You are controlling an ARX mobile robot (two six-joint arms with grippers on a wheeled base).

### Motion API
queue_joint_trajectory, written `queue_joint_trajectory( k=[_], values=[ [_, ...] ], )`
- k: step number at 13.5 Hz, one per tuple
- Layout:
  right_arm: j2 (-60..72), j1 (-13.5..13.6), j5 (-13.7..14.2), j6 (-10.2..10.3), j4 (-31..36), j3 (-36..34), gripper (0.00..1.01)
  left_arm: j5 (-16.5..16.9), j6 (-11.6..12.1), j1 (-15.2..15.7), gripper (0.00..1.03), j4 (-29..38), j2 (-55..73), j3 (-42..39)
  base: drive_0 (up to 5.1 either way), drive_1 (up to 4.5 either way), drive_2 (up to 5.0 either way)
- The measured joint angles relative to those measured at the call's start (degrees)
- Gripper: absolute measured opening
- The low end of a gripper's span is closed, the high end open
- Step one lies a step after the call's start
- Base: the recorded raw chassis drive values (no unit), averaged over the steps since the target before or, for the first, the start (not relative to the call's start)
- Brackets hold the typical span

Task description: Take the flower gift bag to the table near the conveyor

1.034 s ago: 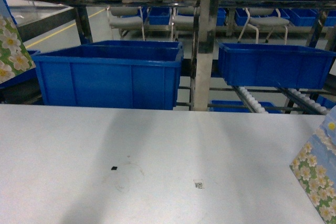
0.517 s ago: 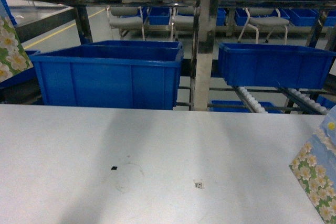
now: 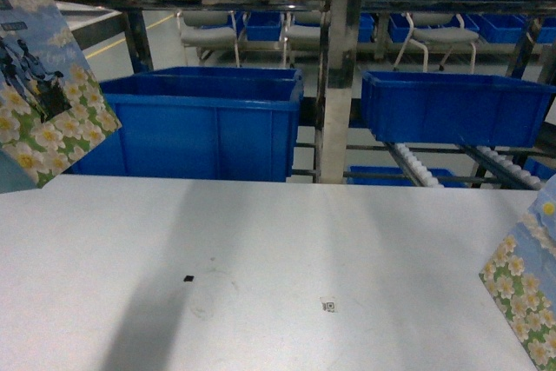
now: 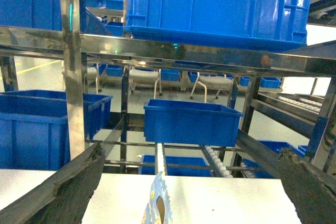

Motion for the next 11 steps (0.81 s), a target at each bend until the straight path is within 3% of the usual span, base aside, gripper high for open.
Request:
queue_joint_trajectory(
  k=[5, 11],
  values=[
    [0.0, 0.0, 0.0, 0.0, 0.0, 0.0, 0.98, 5.2, -7.5, 9.6, 0.02, 7.9, 18.5, 3.1, 0.0, 0.0, 0.0],
    [0.0, 0.0, 0.0, 0.0, 0.0, 0.0, 0.98, 11.2, -7.5, 5.7, 0.02, 8.0, 20.6, 4.2, 0.0, 0.0, 0.0]
  ],
)
